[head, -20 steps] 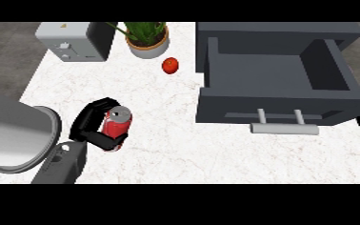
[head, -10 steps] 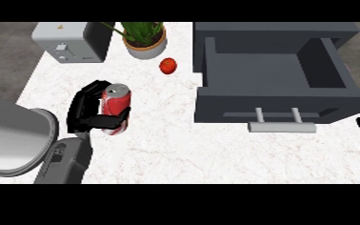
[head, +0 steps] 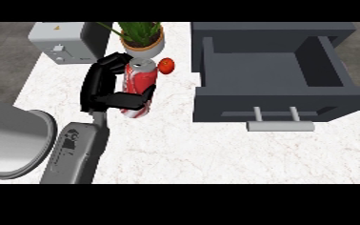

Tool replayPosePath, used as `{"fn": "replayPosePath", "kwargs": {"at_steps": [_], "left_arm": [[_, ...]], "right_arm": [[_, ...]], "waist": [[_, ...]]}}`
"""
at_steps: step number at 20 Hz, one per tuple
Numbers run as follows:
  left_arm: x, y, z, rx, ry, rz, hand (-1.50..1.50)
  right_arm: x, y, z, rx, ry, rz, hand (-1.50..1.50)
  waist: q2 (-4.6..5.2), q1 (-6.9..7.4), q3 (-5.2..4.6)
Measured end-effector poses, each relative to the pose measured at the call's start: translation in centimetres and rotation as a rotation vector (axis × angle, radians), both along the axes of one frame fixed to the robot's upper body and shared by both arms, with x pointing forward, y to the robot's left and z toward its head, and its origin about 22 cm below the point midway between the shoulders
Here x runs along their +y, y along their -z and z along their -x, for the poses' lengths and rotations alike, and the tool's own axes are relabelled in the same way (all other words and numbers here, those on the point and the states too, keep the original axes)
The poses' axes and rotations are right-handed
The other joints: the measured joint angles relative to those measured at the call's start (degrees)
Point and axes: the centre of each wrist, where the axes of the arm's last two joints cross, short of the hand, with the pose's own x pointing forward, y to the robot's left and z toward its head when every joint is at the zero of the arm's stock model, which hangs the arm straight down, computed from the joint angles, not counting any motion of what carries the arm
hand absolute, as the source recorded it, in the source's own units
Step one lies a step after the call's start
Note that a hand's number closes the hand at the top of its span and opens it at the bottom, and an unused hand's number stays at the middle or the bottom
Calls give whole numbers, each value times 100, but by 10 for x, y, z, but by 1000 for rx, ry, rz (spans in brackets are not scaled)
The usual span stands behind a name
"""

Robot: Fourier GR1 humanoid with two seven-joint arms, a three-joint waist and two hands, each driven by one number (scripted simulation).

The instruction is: Pick up the can, place it into the drawer and close the drawer

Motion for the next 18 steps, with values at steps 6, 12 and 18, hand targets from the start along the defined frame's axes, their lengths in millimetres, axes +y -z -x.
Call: {"fn": "replayPosePath", "kwargs": {"at_steps": [6,12,18], "left_arm": [[-44,-47,-15,-8,53,-24,150],[-91,-91,-33,-43,78,-52,150],[-124,-131,-49,-71,89,-72,150]], "right_arm": [[-4,-3,2,-2,1,2,-150],[-8,-8,-4,0,1,5,-150],[-8,-6,-9,-1,-5,8,-150]], "waist": [[9,-33,0],[20,-73,-1],[24,-84,-2]]}}
